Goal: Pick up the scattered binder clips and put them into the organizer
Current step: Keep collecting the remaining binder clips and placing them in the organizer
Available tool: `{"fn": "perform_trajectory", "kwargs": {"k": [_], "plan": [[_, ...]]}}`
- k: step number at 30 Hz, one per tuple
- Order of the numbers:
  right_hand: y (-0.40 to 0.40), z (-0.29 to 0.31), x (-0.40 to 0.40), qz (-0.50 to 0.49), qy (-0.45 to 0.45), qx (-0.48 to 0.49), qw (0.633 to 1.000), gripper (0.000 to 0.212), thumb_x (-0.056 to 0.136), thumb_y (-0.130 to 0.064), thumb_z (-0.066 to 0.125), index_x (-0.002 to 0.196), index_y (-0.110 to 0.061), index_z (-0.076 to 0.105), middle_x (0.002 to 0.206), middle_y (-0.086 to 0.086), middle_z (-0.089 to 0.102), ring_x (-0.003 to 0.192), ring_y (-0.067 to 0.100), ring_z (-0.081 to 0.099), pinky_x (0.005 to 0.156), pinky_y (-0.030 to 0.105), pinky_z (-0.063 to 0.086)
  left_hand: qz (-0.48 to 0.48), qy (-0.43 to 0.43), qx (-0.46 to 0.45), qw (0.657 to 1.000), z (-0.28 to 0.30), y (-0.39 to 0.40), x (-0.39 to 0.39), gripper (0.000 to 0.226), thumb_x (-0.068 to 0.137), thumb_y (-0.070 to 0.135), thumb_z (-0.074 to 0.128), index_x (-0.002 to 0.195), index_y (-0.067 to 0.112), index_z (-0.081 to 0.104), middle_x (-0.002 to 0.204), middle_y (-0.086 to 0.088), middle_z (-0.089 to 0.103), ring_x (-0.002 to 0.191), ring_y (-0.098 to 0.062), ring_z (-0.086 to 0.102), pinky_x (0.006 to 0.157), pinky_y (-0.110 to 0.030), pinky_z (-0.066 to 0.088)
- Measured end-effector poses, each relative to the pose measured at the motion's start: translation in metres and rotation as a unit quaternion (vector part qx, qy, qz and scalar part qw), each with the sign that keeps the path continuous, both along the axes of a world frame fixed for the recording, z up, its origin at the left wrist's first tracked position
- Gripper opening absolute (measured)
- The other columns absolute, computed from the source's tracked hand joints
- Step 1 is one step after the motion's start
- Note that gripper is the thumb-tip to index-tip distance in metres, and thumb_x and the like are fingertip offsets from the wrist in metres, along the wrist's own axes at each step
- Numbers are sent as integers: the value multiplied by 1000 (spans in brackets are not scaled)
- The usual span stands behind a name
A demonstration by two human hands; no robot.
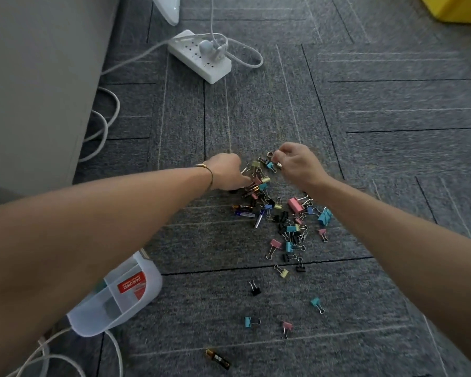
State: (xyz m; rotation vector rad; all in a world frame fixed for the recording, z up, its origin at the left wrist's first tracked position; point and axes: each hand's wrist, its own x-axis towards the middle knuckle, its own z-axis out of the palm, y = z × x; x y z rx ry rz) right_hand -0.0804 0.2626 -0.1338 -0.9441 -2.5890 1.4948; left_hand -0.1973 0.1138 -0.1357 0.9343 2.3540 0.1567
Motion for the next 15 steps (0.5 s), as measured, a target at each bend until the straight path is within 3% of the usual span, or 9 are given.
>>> {"fn": "perform_trajectory", "kwargs": {"k": [1, 3, 6, 8, 12, 15], "plan": [[-1, 0, -3, 20, -8, 40, 999, 17, 104, -20, 53, 102, -10, 66, 89, 4, 67, 56, 10, 50, 47, 24, 39, 12, -33, 24, 999, -2, -4, 0, 34, 99, 42, 57, 90, 10, 62, 78, -1, 58, 71, -18, 53, 57, -29, 41], [-4, 0, -9, 64, -30, 110, 991, 16, 103, -24, 55, 109, -14, 65, 90, 1, 67, 58, 9, 52, 52, 27, 43, 101, -203, 107, 968, -4, -13, 3, 27, 103, 31, 51, 91, 10, 61, 71, 0, 54, 59, -14, 48, 49, -25, 36], [-12, -4, -20, 97, -74, 210, 970, 18, 103, -33, 53, 108, -17, 60, 90, 1, 67, 72, 19, 60, 65, 37, 51, 238, -451, 215, 833, 0, -28, 5, 28, 106, 24, 43, 80, 16, 47, 59, 1, 44, 46, -10, 38, 42, -21, 24], [-18, -9, -28, 90, -97, 253, 958, 22, 104, -35, 48, 108, -15, 57, 93, 5, 66, 80, 24, 60, 69, 37, 47, 275, -516, 249, 772, 2, -37, 7, 24, 105, 21, 41, 82, 16, 47, 56, 1, 44, 45, -10, 39, 41, -20, 21], [-29, -12, -37, 100, -131, 335, 928, 14, 102, -19, 49, 102, -10, 60, 98, 11, 69, 82, 29, 60, 69, 38, 46, 331, -573, 265, 702, 7, -50, 12, 12, 101, 12, 40, 106, 11, 51, 58, -3, 50, 46, -11, 45, 39, -19, 22], [-34, -10, -39, 114, -149, 372, 909, 49, 106, -44, 41, 73, -9, 55, 77, 7, 65, 68, 25, 63, 64, 36, 51, 348, -598, 260, 673, 8, -59, 10, 16, 96, 7, 38, 98, 10, 54, 77, -10, 66, 49, -12, 50, 36, -18, 27]]}}
